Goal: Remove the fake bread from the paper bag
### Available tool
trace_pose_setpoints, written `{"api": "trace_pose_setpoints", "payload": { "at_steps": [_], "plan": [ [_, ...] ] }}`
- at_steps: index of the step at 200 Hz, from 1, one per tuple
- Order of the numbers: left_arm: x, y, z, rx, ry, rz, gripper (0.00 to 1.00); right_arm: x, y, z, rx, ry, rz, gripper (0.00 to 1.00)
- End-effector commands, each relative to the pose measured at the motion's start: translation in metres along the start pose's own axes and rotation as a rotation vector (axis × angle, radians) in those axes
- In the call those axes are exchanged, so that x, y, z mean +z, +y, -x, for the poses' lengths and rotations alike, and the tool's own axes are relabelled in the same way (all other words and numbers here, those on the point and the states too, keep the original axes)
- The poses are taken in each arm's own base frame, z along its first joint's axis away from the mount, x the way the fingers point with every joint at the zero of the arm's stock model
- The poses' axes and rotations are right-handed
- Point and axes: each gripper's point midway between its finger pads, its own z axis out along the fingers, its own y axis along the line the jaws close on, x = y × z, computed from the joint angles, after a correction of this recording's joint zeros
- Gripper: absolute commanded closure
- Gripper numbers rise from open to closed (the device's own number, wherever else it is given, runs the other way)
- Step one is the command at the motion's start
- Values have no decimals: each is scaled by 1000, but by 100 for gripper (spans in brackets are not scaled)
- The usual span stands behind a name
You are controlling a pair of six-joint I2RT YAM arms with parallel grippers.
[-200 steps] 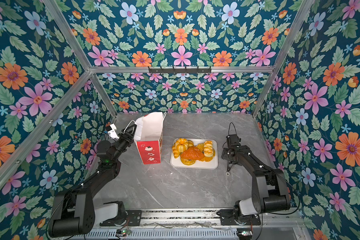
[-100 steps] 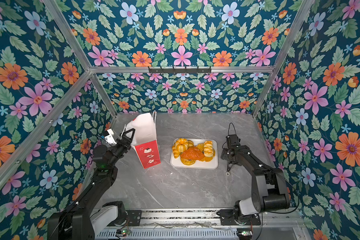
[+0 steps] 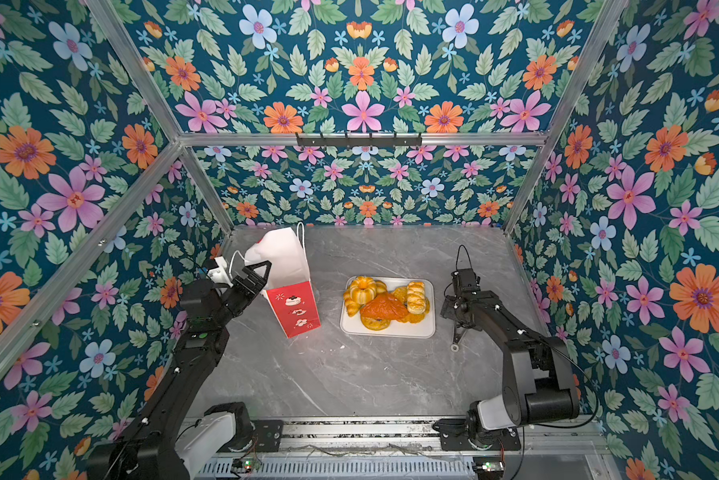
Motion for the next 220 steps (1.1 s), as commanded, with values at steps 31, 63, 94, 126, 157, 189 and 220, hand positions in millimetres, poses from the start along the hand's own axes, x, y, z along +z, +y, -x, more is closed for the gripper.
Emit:
{"api": "trace_pose_setpoints", "payload": {
  "at_steps": [31,63,94,126,157,189,220],
  "plan": [
    [-22,-30,-1,127,58,-29,0,-3,1,4,-1,-25,11,16],
    [-41,-53,7,174,41,-48,0,-3,2,6,1,-36,17,16],
    [-55,-71,17,224,17,-44,0,-3,4,6,1,-35,23,15],
    [-90,-89,48,336,-122,46,0,-10,2,9,7,-67,29,15],
    [-121,-91,66,414,-216,163,0,-10,4,9,4,-66,36,15],
    [-152,-50,84,433,-418,378,0,-12,5,11,13,-81,47,15],
    [-155,18,74,381,-545,541,0,-17,3,13,18,-108,51,15]
  ]
}}
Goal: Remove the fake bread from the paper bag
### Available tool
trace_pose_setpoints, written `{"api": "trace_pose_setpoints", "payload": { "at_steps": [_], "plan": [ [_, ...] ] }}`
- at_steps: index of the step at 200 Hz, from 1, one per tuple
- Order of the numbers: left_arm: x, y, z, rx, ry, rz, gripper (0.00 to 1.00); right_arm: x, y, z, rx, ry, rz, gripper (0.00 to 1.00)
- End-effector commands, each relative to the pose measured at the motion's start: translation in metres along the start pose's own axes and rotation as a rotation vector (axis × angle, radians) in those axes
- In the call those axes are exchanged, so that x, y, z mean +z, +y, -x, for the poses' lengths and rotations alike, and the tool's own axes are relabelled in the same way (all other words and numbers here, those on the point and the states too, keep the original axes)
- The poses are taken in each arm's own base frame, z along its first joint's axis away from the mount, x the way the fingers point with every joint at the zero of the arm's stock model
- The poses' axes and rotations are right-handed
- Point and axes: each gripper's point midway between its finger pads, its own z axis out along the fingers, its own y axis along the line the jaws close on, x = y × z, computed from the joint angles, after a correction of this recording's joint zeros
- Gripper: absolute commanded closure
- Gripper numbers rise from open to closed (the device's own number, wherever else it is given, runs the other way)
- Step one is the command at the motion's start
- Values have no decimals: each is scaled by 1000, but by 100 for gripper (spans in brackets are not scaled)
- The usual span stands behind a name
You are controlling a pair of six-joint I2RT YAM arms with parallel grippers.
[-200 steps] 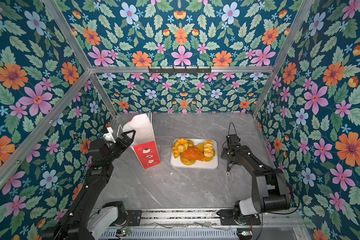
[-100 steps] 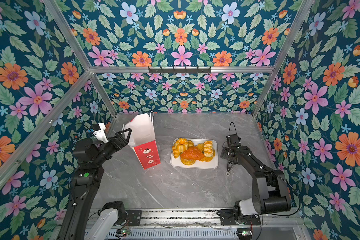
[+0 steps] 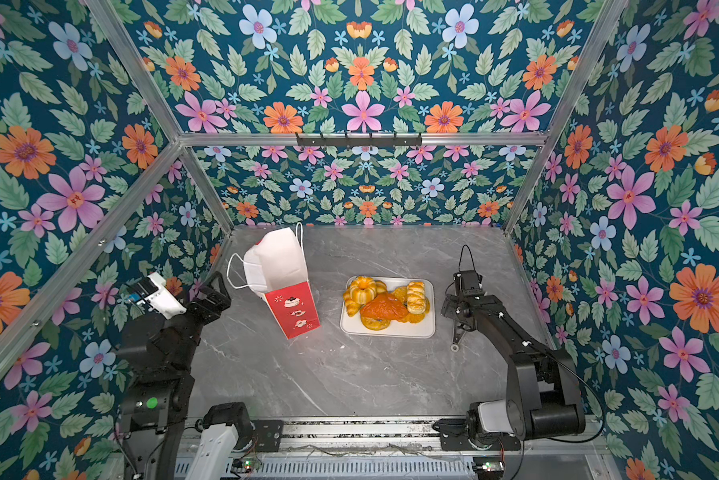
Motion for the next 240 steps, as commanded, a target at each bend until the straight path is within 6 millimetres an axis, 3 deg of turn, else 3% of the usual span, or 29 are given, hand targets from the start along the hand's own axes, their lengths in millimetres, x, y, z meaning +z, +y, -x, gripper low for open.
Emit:
{"api": "trace_pose_setpoints", "payload": {
  "at_steps": [1,32,67,112,149,189,240],
  "plan": [
    [7,50,-11,2,-110,209,0,-4,1,6,8,-37,9,15],
    [27,94,-63,26,-157,311,0,-11,0,10,18,-77,18,15],
    [59,101,-113,120,-129,230,0,-21,-5,15,24,-129,11,15],
    [99,83,-138,270,-81,99,0,-33,-6,18,34,-197,44,15],
    [126,82,-158,307,-17,78,0,-42,-5,22,7,-272,78,16],
    [138,87,-157,351,-74,93,0,-53,-3,29,-16,-384,126,18],
    [156,82,-176,393,0,57,0,-74,-8,45,-32,-637,161,17]
  ]
}}
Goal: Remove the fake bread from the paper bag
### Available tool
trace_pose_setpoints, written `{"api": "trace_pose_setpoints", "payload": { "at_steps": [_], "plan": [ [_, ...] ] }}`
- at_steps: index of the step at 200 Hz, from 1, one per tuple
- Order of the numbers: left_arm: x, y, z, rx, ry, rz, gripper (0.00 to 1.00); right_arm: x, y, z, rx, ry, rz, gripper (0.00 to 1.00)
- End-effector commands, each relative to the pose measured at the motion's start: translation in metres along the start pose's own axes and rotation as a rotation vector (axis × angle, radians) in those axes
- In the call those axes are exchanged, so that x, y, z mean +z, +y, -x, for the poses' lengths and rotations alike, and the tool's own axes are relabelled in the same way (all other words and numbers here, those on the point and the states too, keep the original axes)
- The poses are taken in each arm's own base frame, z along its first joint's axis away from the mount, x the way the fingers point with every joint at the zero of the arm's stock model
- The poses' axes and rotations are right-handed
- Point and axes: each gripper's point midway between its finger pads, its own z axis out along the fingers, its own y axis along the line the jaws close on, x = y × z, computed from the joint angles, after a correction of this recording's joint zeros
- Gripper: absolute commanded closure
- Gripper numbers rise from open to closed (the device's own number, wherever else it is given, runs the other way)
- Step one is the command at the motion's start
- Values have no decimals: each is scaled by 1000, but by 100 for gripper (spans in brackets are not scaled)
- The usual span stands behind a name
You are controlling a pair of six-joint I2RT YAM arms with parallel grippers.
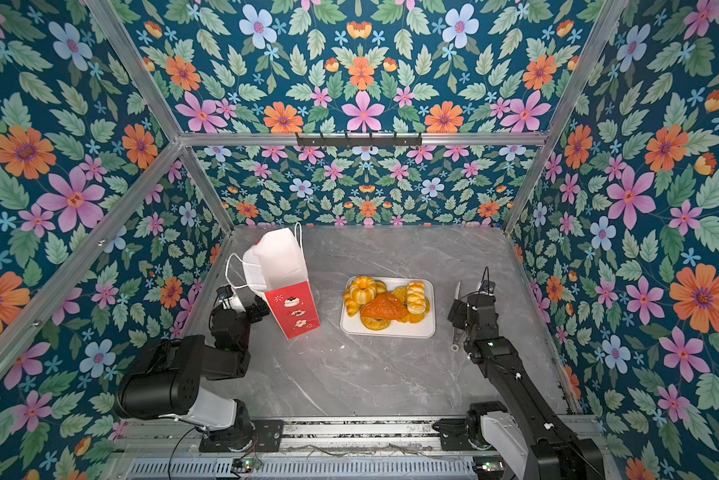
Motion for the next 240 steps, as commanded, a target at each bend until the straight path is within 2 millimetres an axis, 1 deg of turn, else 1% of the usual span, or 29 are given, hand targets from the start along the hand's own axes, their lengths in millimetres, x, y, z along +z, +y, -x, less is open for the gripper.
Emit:
{"api": "trace_pose_setpoints", "payload": {
  "at_steps": [1,12,22,31,41,48,59,77,96,119,131,140,153,159,166,168,171,172,177,178,185,189,196,205,211,222,235,240],
  "plan": [
    [5,-9,13,35,-41,-34,0,-7,2,35,-20,-194,13,17],
    [11,-18,3,62,2,-67,0,-9,0,39,-26,-239,4,17],
    [17,-24,1,75,-10,-93,0,-10,-3,40,-30,-258,-10,17],
    [16,-30,-4,98,1,-104,0,-8,-5,39,-36,-270,-19,17],
    [16,-30,-6,104,16,-103,0,-4,-6,36,-42,-289,-22,17],
    [16,-30,-2,102,-9,-99,0,0,-7,34,-49,-302,-22,17],
    [16,-30,-5,105,10,-102,0,8,-8,30,-67,-311,-33,17],
    [15,-30,-3,102,-3,-101,0,22,-7,27,-97,-314,-38,17],
    [15,-30,-3,101,-4,-102,0,36,-6,27,-149,-313,-59,18],
    [15,-30,-3,101,-6,-100,0,45,-6,33,-177,-348,-79,19],
    [15,-30,-3,101,-6,-100,0,55,-8,25,-180,-325,-92,19],
    [15,-30,-2,101,-6,-102,0,58,-5,29,-196,-362,-83,19],
    [15,-30,-2,101,-6,-101,0,63,-6,22,-180,-284,-67,19],
    [15,-30,-2,100,-6,-100,0,65,-7,24,-164,-288,-48,19],
    [15,-30,-3,101,-5,-100,0,70,-10,16,-151,-273,-34,19],
    [15,-30,-2,101,-6,-100,0,71,-9,18,-157,-293,-31,20],
    [15,-30,-3,101,-5,-101,0,71,-9,21,-161,-317,-31,21],
    [15,-30,-2,100,-6,-101,0,70,-9,25,-165,-343,-30,21],
    [16,-30,-3,101,-5,-100,0,70,-9,24,-166,-348,-32,20],
    [16,-30,-3,101,-5,-101,0,71,-10,20,-168,-324,-33,20],
    [16,-30,-2,101,-5,-101,0,72,-10,13,-152,-258,-32,21],
    [16,-30,-2,101,-5,-101,0,72,-11,14,-151,-263,-32,21],
    [16,-30,-3,101,-4,-101,0,71,-10,22,-159,-321,-31,21],
    [15,-31,-3,101,-5,-102,0,72,-11,18,-156,-293,-35,21],
    [16,-30,-3,101,-5,-100,0,72,-11,14,-146,-263,-31,20],
    [16,-30,-2,101,-5,-100,0,72,-10,21,-157,-317,-30,18],
    [16,-30,-2,101,-5,-101,0,72,-11,15,-147,-267,-32,14],
    [16,-30,-3,101,-4,-100,0,72,-11,18,-151,-283,-33,14]
  ]
}}
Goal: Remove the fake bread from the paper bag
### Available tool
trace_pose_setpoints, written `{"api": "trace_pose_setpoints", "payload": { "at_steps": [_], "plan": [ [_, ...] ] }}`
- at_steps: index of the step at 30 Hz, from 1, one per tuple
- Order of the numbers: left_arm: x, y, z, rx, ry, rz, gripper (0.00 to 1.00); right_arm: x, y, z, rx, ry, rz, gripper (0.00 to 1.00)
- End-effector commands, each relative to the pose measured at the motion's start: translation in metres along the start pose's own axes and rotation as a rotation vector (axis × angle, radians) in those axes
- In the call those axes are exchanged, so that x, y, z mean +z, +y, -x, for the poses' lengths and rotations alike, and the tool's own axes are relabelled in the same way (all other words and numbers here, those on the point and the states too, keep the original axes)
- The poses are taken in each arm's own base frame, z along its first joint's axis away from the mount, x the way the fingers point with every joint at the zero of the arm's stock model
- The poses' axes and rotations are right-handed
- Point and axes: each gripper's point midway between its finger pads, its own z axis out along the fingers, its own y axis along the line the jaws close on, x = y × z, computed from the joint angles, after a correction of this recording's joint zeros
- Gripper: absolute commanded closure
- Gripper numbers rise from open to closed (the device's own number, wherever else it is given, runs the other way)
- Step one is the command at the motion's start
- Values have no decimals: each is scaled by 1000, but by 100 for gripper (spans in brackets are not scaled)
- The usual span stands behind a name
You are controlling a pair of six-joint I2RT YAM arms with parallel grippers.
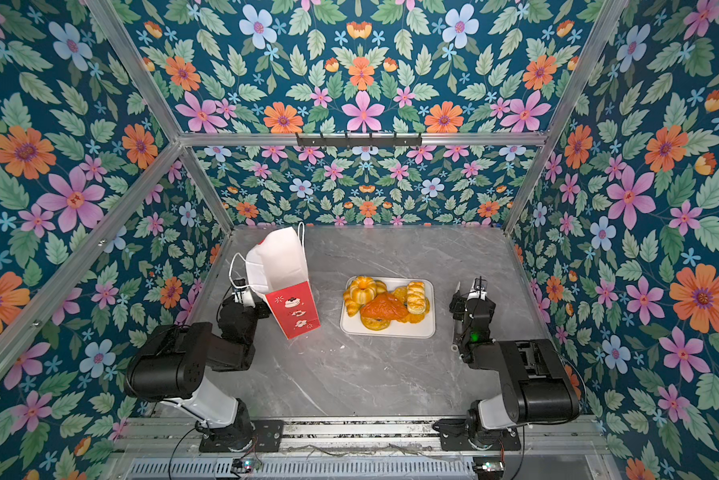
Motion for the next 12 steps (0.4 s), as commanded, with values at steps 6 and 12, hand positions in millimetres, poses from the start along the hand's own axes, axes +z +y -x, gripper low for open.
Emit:
{"api": "trace_pose_setpoints", "payload": {
  "at_steps": [6,12],
  "plan": [
    [3,-2,6,14,-18,3,0,0,4,9,12,-34,18,9],
    [1,-2,7,14,-26,0,0,0,4,8,14,-25,20,1]
  ]
}}
